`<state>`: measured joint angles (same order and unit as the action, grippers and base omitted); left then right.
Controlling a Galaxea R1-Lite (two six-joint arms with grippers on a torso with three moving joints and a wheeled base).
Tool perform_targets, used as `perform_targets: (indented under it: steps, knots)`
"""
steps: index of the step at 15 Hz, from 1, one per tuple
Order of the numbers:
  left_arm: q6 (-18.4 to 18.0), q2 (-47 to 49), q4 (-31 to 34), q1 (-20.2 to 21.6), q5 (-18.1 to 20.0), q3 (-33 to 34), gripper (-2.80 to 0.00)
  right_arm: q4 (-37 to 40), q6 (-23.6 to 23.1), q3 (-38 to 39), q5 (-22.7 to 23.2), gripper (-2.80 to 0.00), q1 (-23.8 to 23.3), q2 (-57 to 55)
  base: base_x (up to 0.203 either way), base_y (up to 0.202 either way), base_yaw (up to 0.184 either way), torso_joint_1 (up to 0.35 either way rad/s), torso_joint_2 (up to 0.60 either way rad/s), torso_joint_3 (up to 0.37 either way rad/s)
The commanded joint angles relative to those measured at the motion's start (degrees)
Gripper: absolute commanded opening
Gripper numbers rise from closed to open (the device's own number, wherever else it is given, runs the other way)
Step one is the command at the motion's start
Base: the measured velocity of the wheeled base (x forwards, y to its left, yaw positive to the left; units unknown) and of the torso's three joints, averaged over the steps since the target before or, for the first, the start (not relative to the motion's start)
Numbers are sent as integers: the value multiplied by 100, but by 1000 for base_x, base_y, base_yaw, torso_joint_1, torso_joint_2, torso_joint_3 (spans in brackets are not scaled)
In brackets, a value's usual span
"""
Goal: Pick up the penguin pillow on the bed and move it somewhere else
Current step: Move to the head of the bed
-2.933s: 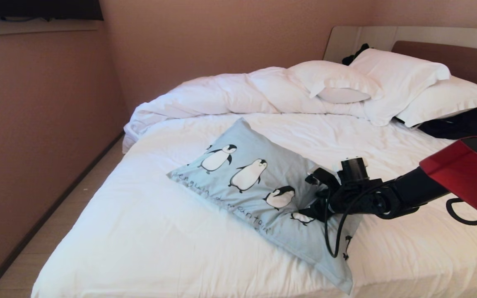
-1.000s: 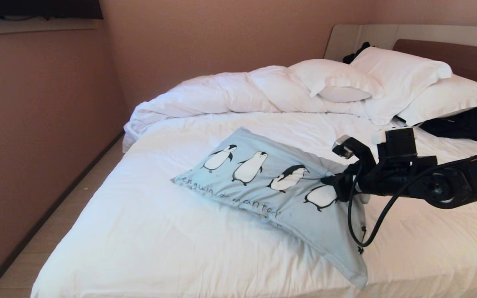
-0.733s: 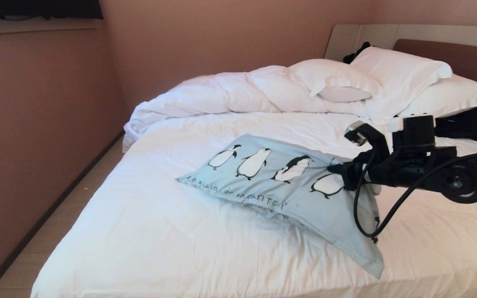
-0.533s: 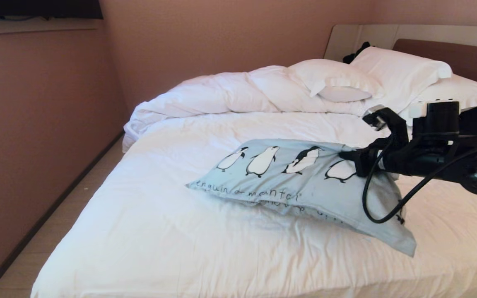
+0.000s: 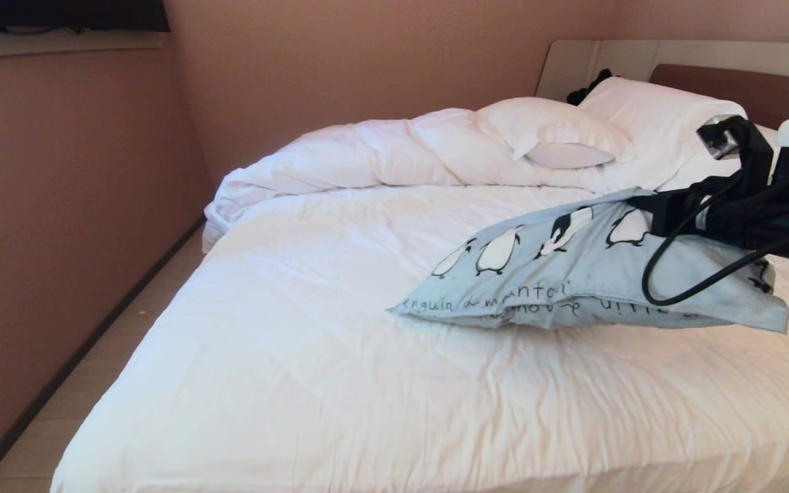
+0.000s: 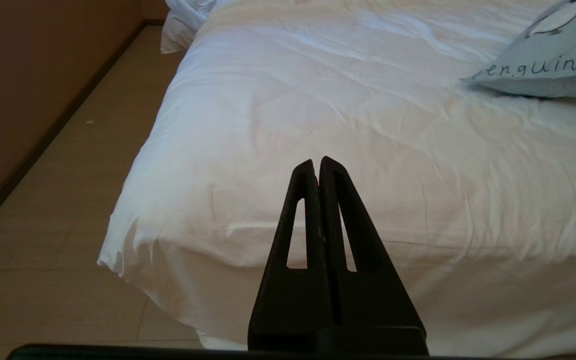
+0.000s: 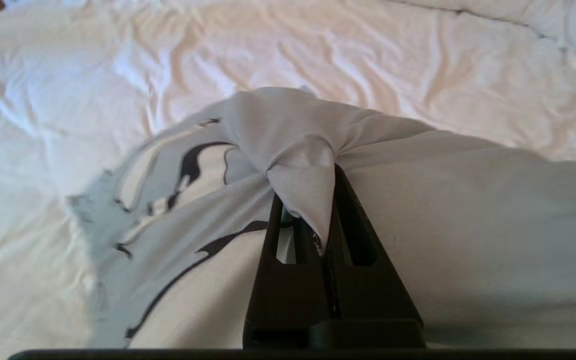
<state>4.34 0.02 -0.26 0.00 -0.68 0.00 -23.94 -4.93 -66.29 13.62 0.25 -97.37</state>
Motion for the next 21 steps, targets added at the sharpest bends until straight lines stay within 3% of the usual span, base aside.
perform_targets:
  steps: [1, 6, 9, 14, 17, 21]
  knots:
    - [5, -2, 0, 0, -2, 18, -280, -30, 237, -94, 18, -280, -275, 211, 0, 0, 0, 0, 0, 0]
    - [5, -2, 0, 0, -2, 18, -280, -68, 419, -257, 12, -280, -875, 344, 0, 0, 0, 0, 0, 0]
    - [5, -2, 0, 0, -2, 18, -280, -75, 921, -519, -2, -280, -1427, 211, 0, 0, 0, 0, 0, 0]
    - [5, -2, 0, 0, -2, 18, -280, -284, 1175, -730, -8, -280, -2080, 47, 0, 0, 0, 0, 0, 0]
    - [5, -2, 0, 0, -2, 18, -280, -495, 1567, -833, 19, -280, -2641, -30, 0, 0, 0, 0, 0, 0]
    - [5, -2, 0, 0, -2, 18, -280, -609, 1640, -952, 28, -280, -2973, -186, 0, 0, 0, 0, 0, 0]
